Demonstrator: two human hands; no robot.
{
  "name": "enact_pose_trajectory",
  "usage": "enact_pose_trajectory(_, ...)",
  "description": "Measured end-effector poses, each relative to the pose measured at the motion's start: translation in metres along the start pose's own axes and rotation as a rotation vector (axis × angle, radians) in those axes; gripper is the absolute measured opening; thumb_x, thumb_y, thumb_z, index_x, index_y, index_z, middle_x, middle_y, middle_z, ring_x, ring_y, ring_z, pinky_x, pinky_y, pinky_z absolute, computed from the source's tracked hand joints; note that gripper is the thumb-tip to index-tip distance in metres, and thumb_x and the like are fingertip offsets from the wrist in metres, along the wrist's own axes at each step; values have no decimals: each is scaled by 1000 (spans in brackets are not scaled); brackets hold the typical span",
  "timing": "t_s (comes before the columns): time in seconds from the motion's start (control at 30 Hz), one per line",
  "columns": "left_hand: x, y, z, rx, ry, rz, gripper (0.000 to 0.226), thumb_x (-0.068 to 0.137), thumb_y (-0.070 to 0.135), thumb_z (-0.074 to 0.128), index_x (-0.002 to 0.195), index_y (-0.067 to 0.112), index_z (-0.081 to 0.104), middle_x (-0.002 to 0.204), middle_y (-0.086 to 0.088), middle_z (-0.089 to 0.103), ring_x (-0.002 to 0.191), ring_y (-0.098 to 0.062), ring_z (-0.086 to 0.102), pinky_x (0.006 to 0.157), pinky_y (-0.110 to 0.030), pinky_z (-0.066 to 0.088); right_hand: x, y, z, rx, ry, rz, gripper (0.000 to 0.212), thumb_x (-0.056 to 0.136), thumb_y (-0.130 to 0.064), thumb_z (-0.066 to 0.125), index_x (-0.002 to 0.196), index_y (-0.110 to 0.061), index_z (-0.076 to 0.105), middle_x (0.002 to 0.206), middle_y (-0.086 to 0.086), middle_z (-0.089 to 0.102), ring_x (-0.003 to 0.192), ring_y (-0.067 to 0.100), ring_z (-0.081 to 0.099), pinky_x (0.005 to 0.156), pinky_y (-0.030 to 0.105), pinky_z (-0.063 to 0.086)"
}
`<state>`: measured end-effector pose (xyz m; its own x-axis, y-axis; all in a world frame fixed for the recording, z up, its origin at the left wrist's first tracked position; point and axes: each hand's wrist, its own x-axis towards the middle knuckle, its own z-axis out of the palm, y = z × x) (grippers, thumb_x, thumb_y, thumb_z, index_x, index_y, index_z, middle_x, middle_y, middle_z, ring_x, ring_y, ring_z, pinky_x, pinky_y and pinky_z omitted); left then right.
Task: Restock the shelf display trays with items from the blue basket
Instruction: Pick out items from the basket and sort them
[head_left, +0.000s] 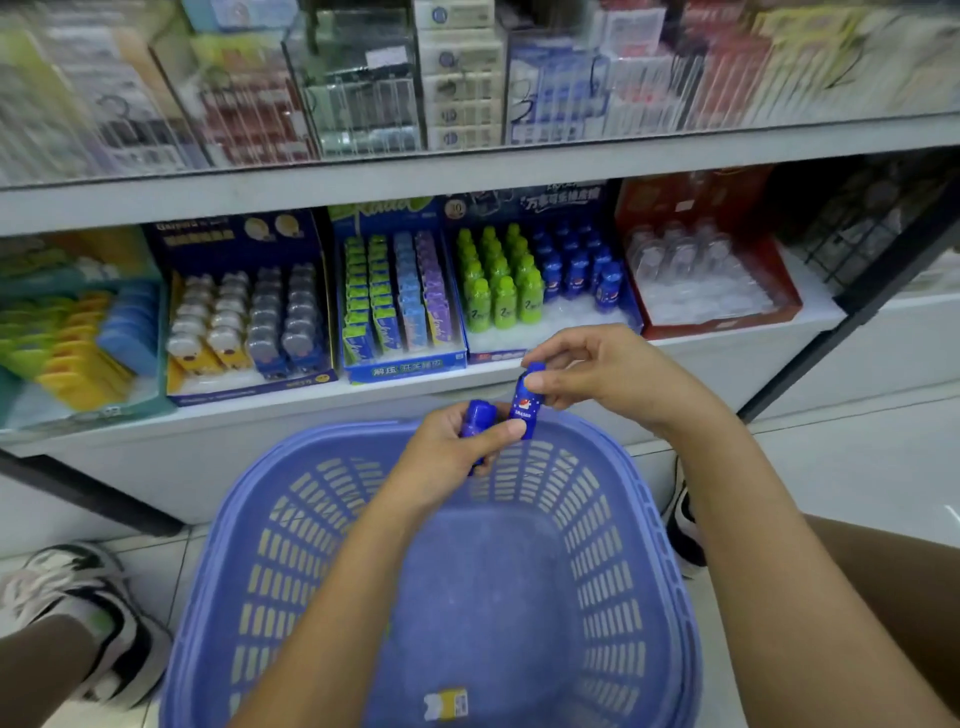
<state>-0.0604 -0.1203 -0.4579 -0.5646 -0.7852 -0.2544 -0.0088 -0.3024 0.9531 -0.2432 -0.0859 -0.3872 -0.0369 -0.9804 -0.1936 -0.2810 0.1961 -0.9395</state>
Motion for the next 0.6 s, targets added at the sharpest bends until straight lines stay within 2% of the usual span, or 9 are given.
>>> enact_pose_trajectory(0.1, 5, 4, 9, 105, 111, 91, 7, 80, 15, 73, 83, 20, 70, 57, 9, 56, 45, -4, 39, 45, -15, 35, 0, -2, -3, -33, 82, 20, 22, 76, -10, 76, 95, -1, 70, 70, 3, 64, 66, 15, 62, 72, 27, 55)
enact_pose_trajectory(0.2, 9, 6, 16, 121, 160, 118, 10, 80, 18, 73, 90, 21, 69, 63, 9, 60, 46, -4, 41, 47, -16, 37, 3, -6, -12, -86, 150, -22, 20, 75, -10, 77, 93, -4, 70, 73, 2, 66, 65, 9, 62, 65, 15, 53)
enact_pose_trajectory(0.3, 15, 9, 19, 72, 167, 67, 12, 89, 28, 61, 90, 17, 67, 63, 4, 59, 49, -7, 44, 50, -18, 39, 20, -8, -39, -185, 346, -125, 18, 76, -13, 77, 93, -12, 70, 73, -5, 65, 60, -3, 58, 58, 7, 46)
enact_pose_trajectory(0.37, 18, 11, 23, -63, 165, 6, 22, 96, 28, 50, 91, 14, 66, 73, 0, 65, 50, -6, 48, 48, -18, 41, 37, -8, -57, -334, 455, -160, 19, 77, -17, 76, 95, -16, 71, 67, -12, 60, 58, 0, 54, 55, 6, 41)
enact_pose_trajectory(0.5, 22, 14, 29, -349, 131, -124, 29, 99, 16, 35, 101, 4, 62, 77, -6, 59, 54, -11, 49, 43, -19, 40, 69, -2, -72, -490, 413, -182, 21, 78, -15, 74, 99, -12, 71, 52, -19, 55, 43, -2, 48, 40, 6, 33)
enact_pose_trajectory(0.53, 22, 13, 29, -378, 133, -138, 30, 99, 13, 33, 104, 3, 60, 77, -6, 56, 56, -14, 48, 43, -20, 39, 76, 0, -72, -504, 381, -180, 22, 79, -15, 74, 100, -12, 71, 53, -20, 57, 41, -4, 47, 39, 6, 32)
enact_pose_trajectory(0.6, 24, 11, 26, -402, 133, -147, 32, 98, 9, 30, 110, 0, 58, 77, -7, 53, 58, -16, 47, 44, -20, 39, 87, 2, -73, -571, 318, -171, 24, 79, -18, 74, 102, -16, 71, 68, -17, 63, 44, -8, 48, 38, 6, 33)
